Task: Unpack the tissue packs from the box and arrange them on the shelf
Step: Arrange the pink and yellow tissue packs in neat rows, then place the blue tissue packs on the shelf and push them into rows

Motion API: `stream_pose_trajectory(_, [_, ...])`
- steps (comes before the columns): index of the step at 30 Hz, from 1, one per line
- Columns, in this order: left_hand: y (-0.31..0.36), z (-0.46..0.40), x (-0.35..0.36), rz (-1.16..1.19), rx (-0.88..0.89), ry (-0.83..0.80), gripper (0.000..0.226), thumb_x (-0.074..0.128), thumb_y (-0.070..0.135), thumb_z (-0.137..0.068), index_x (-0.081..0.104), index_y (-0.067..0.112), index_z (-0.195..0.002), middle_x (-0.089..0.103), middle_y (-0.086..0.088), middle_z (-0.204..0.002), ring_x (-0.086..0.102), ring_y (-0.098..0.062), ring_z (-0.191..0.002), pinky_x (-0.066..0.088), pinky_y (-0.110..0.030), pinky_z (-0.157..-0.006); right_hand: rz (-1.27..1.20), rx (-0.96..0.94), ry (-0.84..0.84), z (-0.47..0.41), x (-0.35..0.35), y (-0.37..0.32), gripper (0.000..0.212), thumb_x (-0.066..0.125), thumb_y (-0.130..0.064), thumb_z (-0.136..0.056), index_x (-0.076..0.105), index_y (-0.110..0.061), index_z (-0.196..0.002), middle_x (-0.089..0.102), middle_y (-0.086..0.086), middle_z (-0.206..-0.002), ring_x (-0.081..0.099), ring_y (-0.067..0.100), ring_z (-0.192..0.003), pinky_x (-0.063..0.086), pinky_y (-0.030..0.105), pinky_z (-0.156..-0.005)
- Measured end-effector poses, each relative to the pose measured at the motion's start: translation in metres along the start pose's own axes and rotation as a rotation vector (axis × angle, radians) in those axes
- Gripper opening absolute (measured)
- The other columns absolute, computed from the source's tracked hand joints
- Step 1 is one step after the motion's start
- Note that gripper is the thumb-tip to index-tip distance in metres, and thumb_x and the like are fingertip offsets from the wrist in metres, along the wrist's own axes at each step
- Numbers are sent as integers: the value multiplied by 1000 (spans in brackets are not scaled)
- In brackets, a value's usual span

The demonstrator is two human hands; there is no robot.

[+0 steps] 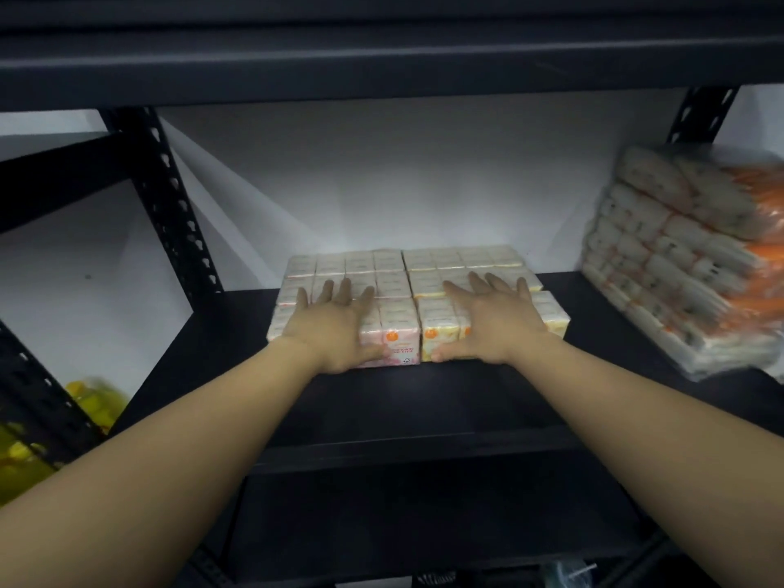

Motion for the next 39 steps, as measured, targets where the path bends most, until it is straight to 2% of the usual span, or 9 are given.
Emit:
stream_pose_trajectory(3, [-7,10,11,47,-19,29,100,43,81,-90,-10,37,-163,-11,-7,-173,-9,-35,-159,-3,-66,-124,-82,57,83,15,1,-2,120,56,-94,-68,11,-38,-164,13,7,-172,4,29,-159,-2,61,-125])
stream_pose_trajectory(7, [2,31,8,176,83,271,99,46,76,-91,-2,30,-165,-6,-7,-173,-8,-29,-159,-6,-56,-125,-194,-11,341,41,-3,-24,91,61,-75,-85,35,-30,-159,33,4,-167,18,24,-157,12,50,-128])
stream_pose_trajectory(9, [13,47,12,213,141,353,92,50,68,-94,7,28,-165,0,-8,-173,-5,-26,-160,-5,-53,-127,-211,-23,384,57,3,-39,78,61,-67,-89,43,-28,-155,41,2,-162,25,23,-154,19,47,-126])
stream_pose_trajectory(16, [42,103,60,250,158,331,81,49,60,-99,15,28,-165,-10,-5,-173,-20,-21,-157,-12,-44,-125,-242,16,303,111,44,-59,71,47,-68,-98,39,-30,-157,25,1,-169,17,21,-157,17,49,-127])
stream_pose_trajectory(21, [59,129,74,235,89,298,75,40,61,-102,19,25,-164,-1,-5,-173,-14,-21,-158,-5,-53,-128,-270,-33,201,134,59,-57,75,39,-71,-99,29,-32,-161,23,1,-171,13,20,-158,11,50,-128])
stream_pose_trajectory(24, [76,147,94,214,24,227,79,38,65,-101,13,26,-165,-1,-3,-174,-12,-21,-159,-6,-55,-127,-277,-49,158,156,76,-52,74,38,-70,-100,27,-32,-162,21,1,-171,11,19,-158,6,49,-129])
stream_pose_trajectory(29, [112,182,127,198,-11,288,89,49,60,-99,2,24,-165,-14,-8,-172,-21,-25,-157,-5,-57,-127,-268,-117,292,203,112,-43,72,44,-64,-101,28,-30,-162,14,0,-173,6,18,-160,-6,57,-127])
stream_pose_trajectory(32, [127,204,169,221,3,209,89,51,59,-99,4,23,-166,-18,-9,-171,-23,-27,-156,-3,-59,-126,-327,-135,258,228,148,-38,78,48,-66,-99,24,-30,-163,10,-1,-173,4,16,-160,-3,58,-127])
stream_pose_trajectory(39, [134,235,310,342,-63,-56,86,51,56,-100,6,24,-166,-11,-7,-173,-15,-25,-158,0,-58,-127,-390,-61,-52,278,296,-32,84,45,-72,-96,20,-30,-165,17,-1,-172,14,19,-159,13,55,-127])
Point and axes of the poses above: each hand's wrist, its own z-axis away from the middle knuckle, its own x-axis out of the palm, y = z × x, the point moved 4 cm from there along -z, towards the middle knuckle
